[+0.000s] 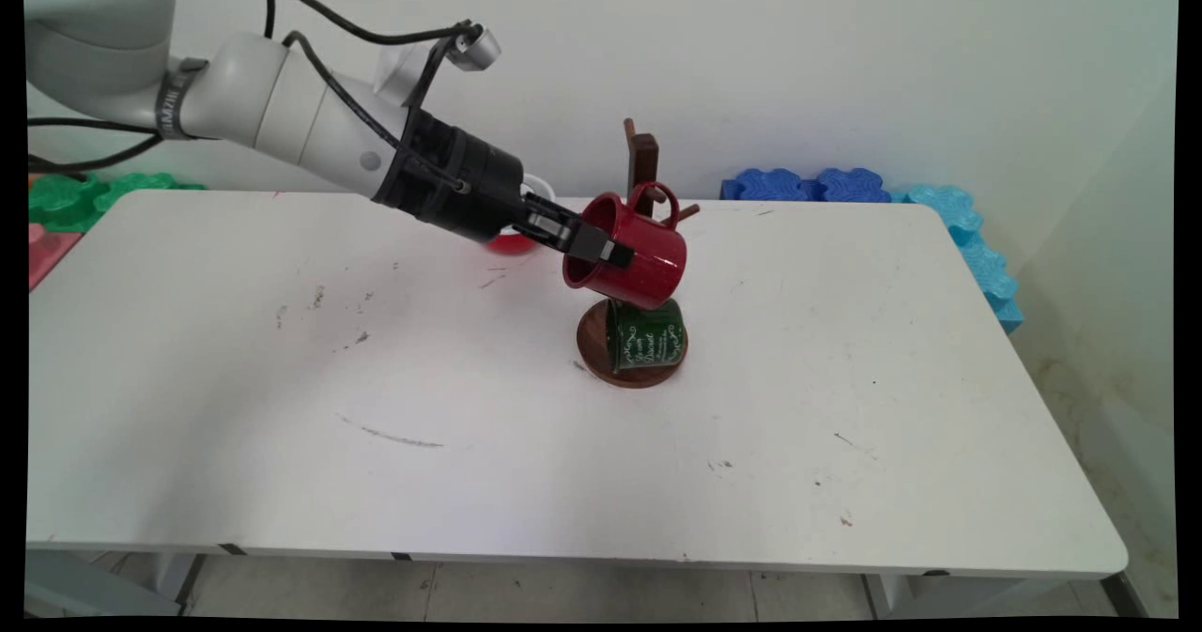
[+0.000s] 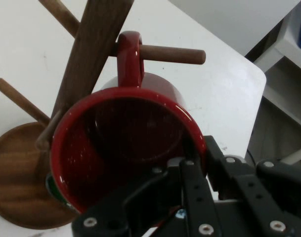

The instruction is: Place the picked object on the table

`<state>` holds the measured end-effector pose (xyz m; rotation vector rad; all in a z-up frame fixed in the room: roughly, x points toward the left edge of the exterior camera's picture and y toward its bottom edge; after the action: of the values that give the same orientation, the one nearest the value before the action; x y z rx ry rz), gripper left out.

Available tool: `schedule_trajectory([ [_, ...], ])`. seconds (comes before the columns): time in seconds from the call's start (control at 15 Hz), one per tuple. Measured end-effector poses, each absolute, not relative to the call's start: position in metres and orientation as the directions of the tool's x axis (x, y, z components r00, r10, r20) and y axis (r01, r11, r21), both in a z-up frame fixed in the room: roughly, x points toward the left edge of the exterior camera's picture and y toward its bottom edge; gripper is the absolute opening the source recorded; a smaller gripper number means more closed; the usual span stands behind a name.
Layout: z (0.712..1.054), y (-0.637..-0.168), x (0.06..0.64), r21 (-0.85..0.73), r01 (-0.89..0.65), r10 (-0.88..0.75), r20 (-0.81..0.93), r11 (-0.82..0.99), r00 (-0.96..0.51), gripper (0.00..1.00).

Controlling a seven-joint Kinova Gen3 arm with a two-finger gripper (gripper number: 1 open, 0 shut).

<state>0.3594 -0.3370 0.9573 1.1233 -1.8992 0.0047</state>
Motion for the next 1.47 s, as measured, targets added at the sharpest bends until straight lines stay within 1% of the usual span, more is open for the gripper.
schedule_trajectory([
  [0.6,0.9568,-0.3384,0.3577,0.399,-0.698,-0.691,0.697,0.595,-0.19,0.0],
  [1.47,0.9614,-0.3414,0.3557,0.344,-0.678,-0.639,0.73,0.649,-0.241,0.0],
])
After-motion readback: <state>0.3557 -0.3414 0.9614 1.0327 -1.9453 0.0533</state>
